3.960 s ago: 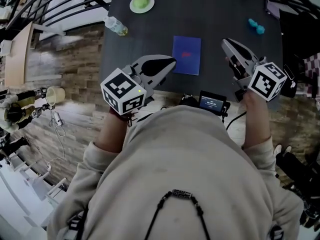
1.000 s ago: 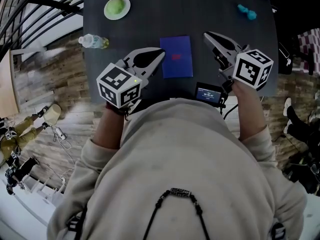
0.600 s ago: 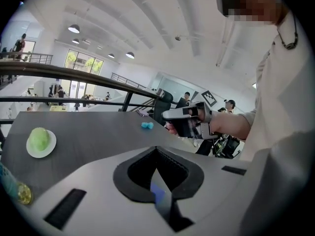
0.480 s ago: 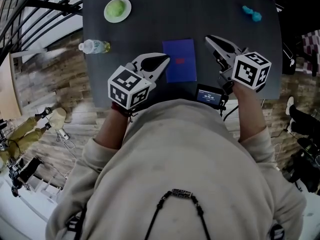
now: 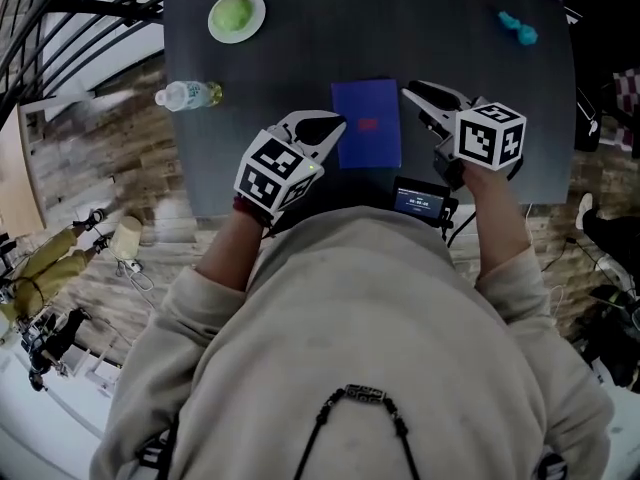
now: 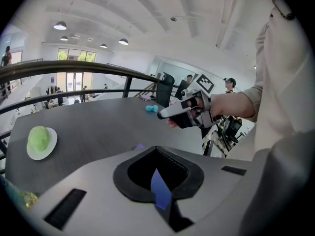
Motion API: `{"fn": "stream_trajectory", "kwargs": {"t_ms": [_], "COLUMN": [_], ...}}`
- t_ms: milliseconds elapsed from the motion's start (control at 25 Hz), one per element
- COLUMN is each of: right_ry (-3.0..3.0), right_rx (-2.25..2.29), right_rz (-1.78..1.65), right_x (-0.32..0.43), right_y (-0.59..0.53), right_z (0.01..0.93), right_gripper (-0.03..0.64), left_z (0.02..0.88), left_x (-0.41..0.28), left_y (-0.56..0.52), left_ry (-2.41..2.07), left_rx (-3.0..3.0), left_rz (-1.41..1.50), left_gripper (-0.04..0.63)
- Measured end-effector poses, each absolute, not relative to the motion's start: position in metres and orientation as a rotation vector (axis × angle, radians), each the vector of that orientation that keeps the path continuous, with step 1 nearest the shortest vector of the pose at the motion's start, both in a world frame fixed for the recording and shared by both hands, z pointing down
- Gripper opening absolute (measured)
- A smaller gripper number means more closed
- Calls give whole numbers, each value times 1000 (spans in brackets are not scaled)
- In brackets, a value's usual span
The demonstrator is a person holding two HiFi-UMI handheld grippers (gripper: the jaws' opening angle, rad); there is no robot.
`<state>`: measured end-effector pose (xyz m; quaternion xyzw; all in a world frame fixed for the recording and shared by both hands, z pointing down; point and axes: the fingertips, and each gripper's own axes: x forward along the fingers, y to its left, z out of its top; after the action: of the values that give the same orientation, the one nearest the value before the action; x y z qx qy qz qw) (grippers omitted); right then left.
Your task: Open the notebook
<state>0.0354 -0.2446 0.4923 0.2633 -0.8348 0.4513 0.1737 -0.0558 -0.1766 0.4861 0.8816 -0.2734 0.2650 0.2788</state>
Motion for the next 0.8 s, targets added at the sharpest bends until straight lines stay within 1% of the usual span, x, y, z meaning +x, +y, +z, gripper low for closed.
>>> {"fn": "stream_trajectory", "kwargs": {"t_ms": [240,360,440,480,800], "right_ry": [-2098,-2045,-2026,-2012,-1893], "right_rx": [712,688,655,648,666], "right_rz": [1374,1387,1368,1362,1385], "right_x": [44,43,44,46,54], "right_y": [-228,-228,-219,-215,-197], "right_z": [587,616,629,634,661], "right_gripper": [109,140,180,184,184], "left_z": [517,533,546,554,602], "left_x": [-42,-40,-40,-41,-41], "left_y": [-167,-169,-164,-161,-154], "left_ry": [-682,-668,-665,-663,-594], "left_rx": [2373,2362,2359,2360,2336], "left_rz": [856,870,911,942,1096], "left_gripper": [6,6,6,6,6]}}
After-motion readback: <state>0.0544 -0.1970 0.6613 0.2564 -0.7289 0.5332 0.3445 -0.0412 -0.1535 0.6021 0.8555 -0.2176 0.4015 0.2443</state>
